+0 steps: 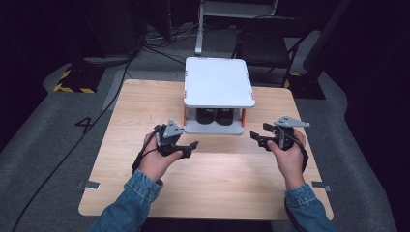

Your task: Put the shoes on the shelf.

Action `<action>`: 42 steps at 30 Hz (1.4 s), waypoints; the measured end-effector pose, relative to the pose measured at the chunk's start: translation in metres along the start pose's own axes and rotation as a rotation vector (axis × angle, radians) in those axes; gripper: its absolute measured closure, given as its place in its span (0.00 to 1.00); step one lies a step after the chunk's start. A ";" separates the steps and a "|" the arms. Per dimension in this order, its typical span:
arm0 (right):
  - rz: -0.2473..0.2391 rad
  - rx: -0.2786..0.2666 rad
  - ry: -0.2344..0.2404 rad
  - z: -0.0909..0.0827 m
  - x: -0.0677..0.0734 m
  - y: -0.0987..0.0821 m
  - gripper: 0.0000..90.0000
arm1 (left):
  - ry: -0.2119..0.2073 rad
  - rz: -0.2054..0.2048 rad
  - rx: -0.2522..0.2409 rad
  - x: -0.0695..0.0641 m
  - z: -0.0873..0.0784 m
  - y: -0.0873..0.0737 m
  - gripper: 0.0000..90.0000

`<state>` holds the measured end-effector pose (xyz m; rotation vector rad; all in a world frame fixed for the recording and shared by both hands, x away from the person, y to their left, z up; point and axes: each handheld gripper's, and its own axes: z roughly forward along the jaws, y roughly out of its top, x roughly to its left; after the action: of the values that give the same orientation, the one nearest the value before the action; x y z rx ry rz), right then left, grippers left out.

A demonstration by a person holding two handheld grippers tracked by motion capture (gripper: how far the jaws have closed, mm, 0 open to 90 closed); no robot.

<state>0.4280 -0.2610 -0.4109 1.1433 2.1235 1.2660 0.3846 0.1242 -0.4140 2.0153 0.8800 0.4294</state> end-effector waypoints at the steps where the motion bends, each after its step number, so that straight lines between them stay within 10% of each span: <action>1: 0.015 -0.001 -0.001 -0.005 -0.004 -0.001 0.34 | 0.016 0.009 0.024 0.002 -0.005 -0.004 0.28; 9: 0.051 0.046 0.009 -0.039 -0.029 -0.015 0.28 | 0.000 -0.075 0.042 0.034 -0.041 -0.027 0.23; 15: 0.022 0.098 0.017 -0.053 -0.041 -0.028 0.21 | 0.083 -0.124 0.091 0.062 -0.054 -0.048 0.21; 19: 0.017 0.156 -0.009 -0.055 -0.049 -0.040 0.21 | 0.128 -0.086 0.158 0.072 -0.054 -0.062 0.19; 30: 0.046 0.245 -0.010 -0.030 -0.069 -0.081 0.21 | 0.095 -0.173 0.251 0.093 -0.038 -0.091 0.19; 42: -0.054 0.263 -0.005 -0.001 -0.062 -0.099 0.18 | 0.116 -0.152 0.193 0.103 -0.020 -0.107 0.19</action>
<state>0.4203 -0.3367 -0.4996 1.1809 2.3520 0.9789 0.3985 0.2500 -0.4937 2.0952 1.1770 0.3909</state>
